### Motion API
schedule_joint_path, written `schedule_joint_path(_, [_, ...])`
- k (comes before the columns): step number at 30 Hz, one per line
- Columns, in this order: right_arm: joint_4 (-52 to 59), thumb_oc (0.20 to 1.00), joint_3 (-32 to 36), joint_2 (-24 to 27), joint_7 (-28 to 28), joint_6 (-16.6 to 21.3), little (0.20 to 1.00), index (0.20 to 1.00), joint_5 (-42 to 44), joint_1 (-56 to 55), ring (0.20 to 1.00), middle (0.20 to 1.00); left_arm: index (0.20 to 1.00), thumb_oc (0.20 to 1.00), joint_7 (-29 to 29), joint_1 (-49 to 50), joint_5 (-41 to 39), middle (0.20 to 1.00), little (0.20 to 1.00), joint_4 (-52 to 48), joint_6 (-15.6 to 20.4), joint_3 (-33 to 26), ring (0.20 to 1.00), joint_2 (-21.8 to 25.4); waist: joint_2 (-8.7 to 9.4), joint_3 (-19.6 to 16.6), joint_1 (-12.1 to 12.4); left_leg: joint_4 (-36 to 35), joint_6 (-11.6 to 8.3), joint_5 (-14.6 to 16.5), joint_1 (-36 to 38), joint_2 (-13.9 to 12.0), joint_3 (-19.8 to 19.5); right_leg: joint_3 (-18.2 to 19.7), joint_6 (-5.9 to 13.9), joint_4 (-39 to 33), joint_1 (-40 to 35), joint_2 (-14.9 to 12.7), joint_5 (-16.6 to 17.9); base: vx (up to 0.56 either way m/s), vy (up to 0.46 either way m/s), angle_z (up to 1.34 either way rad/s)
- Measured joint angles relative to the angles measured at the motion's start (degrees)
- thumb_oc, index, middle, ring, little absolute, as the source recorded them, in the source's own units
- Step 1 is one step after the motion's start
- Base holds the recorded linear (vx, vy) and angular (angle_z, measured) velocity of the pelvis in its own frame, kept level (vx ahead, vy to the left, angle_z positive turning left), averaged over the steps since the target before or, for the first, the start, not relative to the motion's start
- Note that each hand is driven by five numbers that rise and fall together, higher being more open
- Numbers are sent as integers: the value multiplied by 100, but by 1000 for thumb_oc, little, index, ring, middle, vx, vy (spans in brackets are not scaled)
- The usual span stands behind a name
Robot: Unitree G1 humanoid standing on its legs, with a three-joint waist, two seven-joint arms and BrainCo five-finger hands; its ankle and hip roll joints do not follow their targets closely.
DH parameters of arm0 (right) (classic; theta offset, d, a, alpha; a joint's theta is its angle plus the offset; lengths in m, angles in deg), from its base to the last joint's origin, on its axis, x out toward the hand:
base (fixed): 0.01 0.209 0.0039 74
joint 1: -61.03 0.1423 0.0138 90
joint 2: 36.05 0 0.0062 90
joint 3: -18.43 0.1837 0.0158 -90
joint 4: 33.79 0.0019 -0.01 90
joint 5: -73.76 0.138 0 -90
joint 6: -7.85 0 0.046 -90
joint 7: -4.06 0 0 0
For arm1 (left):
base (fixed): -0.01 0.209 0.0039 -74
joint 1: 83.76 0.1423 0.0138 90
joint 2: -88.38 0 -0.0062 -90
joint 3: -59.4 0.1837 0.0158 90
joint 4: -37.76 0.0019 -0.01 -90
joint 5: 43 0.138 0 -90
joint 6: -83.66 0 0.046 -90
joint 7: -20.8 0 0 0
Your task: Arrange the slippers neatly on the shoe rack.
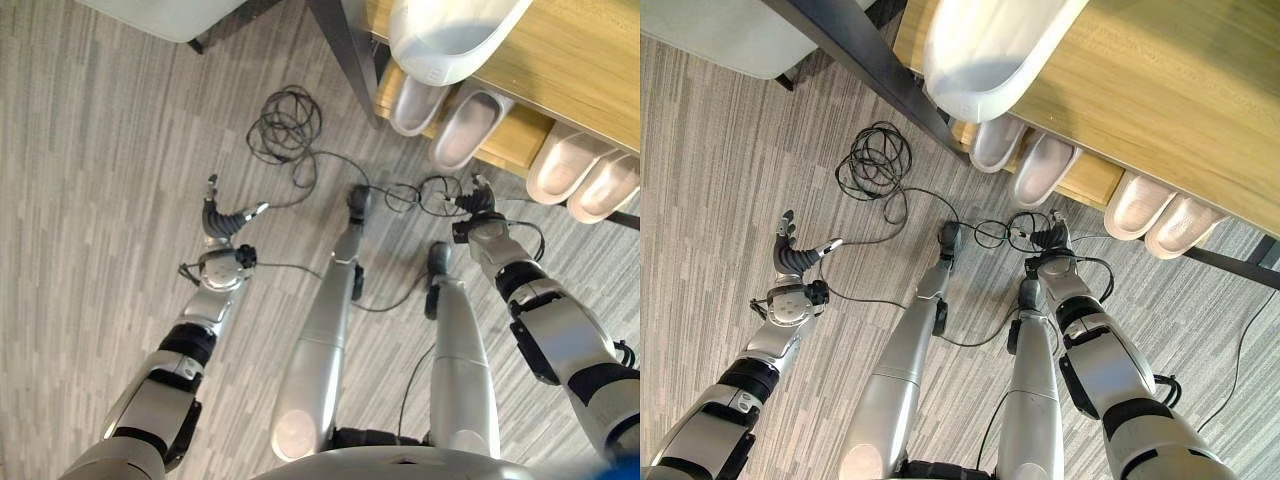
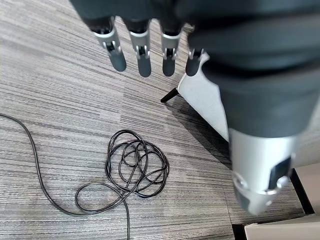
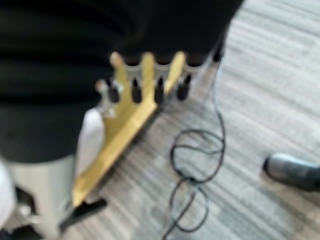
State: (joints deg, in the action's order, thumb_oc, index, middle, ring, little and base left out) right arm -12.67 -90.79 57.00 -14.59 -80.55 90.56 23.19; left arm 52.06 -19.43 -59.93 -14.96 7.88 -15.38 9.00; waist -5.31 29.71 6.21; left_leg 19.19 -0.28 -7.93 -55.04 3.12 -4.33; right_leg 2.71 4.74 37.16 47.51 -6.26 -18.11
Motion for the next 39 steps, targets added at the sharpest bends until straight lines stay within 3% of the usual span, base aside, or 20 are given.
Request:
schedule_joint_path(15, [-413,1000,-303,-16,742,-134,1000,1000,-22,-140,1000,1000,1000,1000,-246,-9,0,1000,1000,-9,5,-6,1000,192,-23,-3,107,8,-37,-25,0,2,-71,-42,-38,71,-1,5,-28,0,0,0])
schedule_joint_path(27, [-524,1000,-411,32,773,-289,1000,1000,-137,349,1000,1000,1000,1000,-356,3,0,1000,1000,-19,16,-7,1000,315,-70,-4,143,2,-48,-34,-9,6,-91,-47,-50,94,20,8,-44,3,0,0])
schedule_joint_path(31, [-505,1000,-423,174,778,-284,1000,1000,-129,593,1000,1000,1000,1000,-385,7,0,1000,1000,-106,23,-10,1000,325,-166,0,301,-5,-50,-33,-38,13,-103,-71,-42,90,43,1,-55,13,1,2])
schedule_joint_path(39, [-612,1000,-230,201,633,-312,1000,1000,-64,836,1000,1000,1000,1000,-387,27,-265,1000,1000,-125,112,-24,1000,337,-180,-1,435,7,-57,-35,-173,65,-225,-224,-85,101,105,-36,-107,27,10,8])
